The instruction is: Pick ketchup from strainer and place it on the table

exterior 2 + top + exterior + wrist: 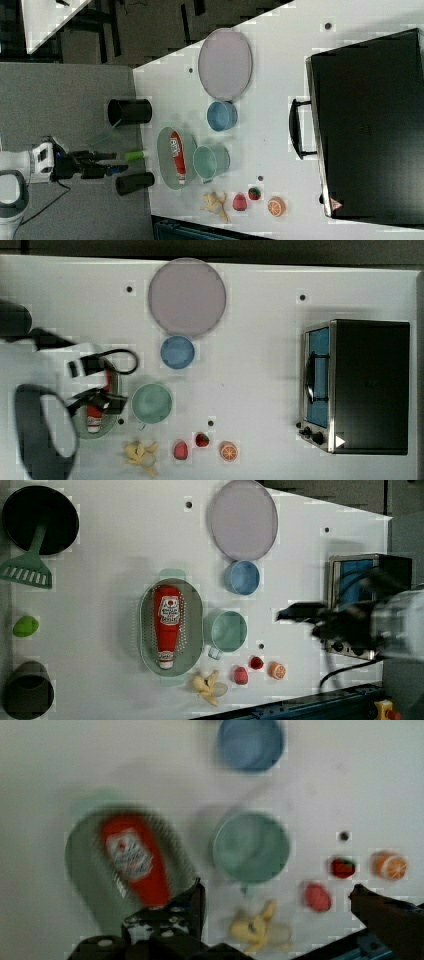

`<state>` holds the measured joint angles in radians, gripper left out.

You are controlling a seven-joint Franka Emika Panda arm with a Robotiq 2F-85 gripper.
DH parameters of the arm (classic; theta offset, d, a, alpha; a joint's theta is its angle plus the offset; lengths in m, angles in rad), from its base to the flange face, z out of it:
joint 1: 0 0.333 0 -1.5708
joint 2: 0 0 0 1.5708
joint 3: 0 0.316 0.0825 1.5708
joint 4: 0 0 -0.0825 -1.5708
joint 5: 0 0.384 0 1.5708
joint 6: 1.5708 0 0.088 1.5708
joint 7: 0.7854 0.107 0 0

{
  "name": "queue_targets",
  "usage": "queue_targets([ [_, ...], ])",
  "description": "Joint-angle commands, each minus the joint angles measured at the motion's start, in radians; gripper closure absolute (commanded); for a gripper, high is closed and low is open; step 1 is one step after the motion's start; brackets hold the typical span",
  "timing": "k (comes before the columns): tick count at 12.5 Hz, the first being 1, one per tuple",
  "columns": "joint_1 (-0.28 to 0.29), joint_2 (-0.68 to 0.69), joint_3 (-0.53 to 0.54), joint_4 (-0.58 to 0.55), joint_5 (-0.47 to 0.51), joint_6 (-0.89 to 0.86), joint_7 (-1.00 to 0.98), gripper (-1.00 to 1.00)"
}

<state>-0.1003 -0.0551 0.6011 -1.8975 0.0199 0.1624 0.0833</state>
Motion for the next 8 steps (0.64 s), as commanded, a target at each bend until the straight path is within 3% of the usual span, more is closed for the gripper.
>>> queue_targets([
  [1,-0.001,0.003,0.039,-0.011,-0.008,0.063,0.045,-1.00],
  [8,0.004,0.111,0.212,-0.240,-0.022,0.437,0.045,-1.00],
])
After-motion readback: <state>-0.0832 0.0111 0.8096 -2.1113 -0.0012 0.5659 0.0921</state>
